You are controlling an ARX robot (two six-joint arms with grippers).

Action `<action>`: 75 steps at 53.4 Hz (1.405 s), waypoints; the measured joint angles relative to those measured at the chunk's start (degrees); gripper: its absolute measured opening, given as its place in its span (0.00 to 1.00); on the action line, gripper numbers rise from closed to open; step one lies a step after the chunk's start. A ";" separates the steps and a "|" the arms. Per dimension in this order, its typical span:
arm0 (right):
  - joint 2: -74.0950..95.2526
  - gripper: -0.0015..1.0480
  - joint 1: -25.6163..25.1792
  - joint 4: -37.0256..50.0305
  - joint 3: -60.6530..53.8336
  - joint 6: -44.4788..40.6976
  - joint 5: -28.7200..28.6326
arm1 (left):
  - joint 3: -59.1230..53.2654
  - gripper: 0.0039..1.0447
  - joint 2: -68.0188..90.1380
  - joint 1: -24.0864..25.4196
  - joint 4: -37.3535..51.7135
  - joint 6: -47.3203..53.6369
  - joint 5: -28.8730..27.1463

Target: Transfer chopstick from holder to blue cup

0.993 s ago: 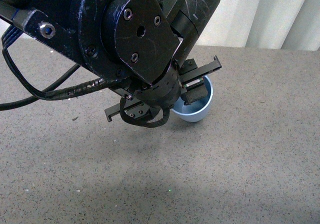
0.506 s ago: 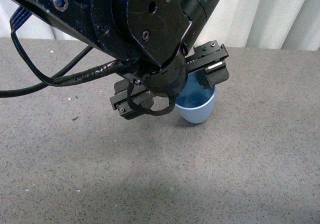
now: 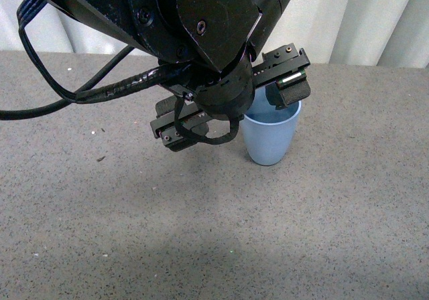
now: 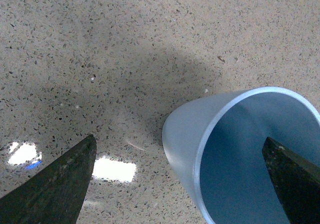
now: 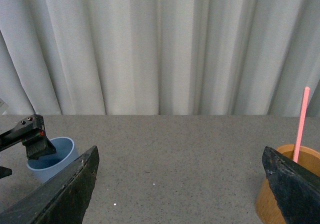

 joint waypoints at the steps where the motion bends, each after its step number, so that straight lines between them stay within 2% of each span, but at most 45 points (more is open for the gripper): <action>1: 0.00 0.91 0.00 0.00 0.00 0.00 0.00 | 0.00 0.94 0.00 0.11 0.00 -0.02 0.22; 20: 0.00 0.91 0.00 0.00 0.00 0.00 0.00 | -0.83 0.94 -1.31 1.36 2.58 1.38 -0.90; 22: 0.00 0.91 0.00 0.00 0.00 0.00 0.00 | -4.66 0.87 -1.42 1.64 13.73 7.82 -7.74; 26: 0.00 0.91 0.00 0.00 0.00 0.00 -0.09 | -13.03 0.77 -2.38 2.64 33.22 18.45 -15.28; 27: 0.00 0.91 0.00 0.00 0.00 0.00 -0.07 | -14.64 0.75 -2.67 2.93 36.39 21.31 -15.69; 29: 0.00 0.91 0.00 0.00 0.00 0.02 0.00 | -21.16 0.68 -4.37 4.44 48.52 28.70 -15.80; 33: 0.00 0.91 0.00 0.00 0.00 0.02 0.04 | -29.44 0.58 -8.61 7.43 61.29 37.33 -14.34; 37: 0.00 0.91 0.00 0.00 0.00 0.02 0.04 | -35.85 0.48 -14.47 10.51 68.83 42.07 -12.17; 40: 0.00 0.91 0.00 0.00 0.00 0.00 0.00 | -40.57 0.39 -19.76 13.03 71.28 44.74 -10.36; 46: 0.00 0.91 0.00 0.00 0.00 0.00 -0.11 | -49.13 0.23 -29.35 16.72 68.50 46.90 -6.86; 53: 0.00 0.91 0.00 0.00 0.00 0.02 -0.02 | -60.24 0.03 -42.82 23.37 63.45 48.11 1.09; 55: 0.00 0.91 0.00 0.00 0.00 0.00 0.00 | -62.62 0.04 -46.93 25.97 61.24 48.44 3.72; 57: 0.00 0.91 0.00 0.00 0.00 0.00 0.02 | -65.33 0.03 -52.74 29.90 57.77 48.54 8.63; 62: 0.00 0.91 0.00 0.00 0.00 0.00 0.02 | -69.37 0.03 -65.53 34.51 48.17 48.74 10.67; 67: 0.00 0.91 0.00 0.00 0.00 0.00 -0.02 | -70.34 0.03 -80.13 35.26 34.99 48.92 11.43; 73: 0.00 0.91 0.00 0.00 0.00 0.00 -0.04 | -70.29 0.03 -106.29 35.39 10.14 49.09 11.69; 75: 0.00 0.91 0.00 0.00 0.00 0.00 -0.02 | -70.29 0.03 -111.56 35.41 5.90 49.11 11.69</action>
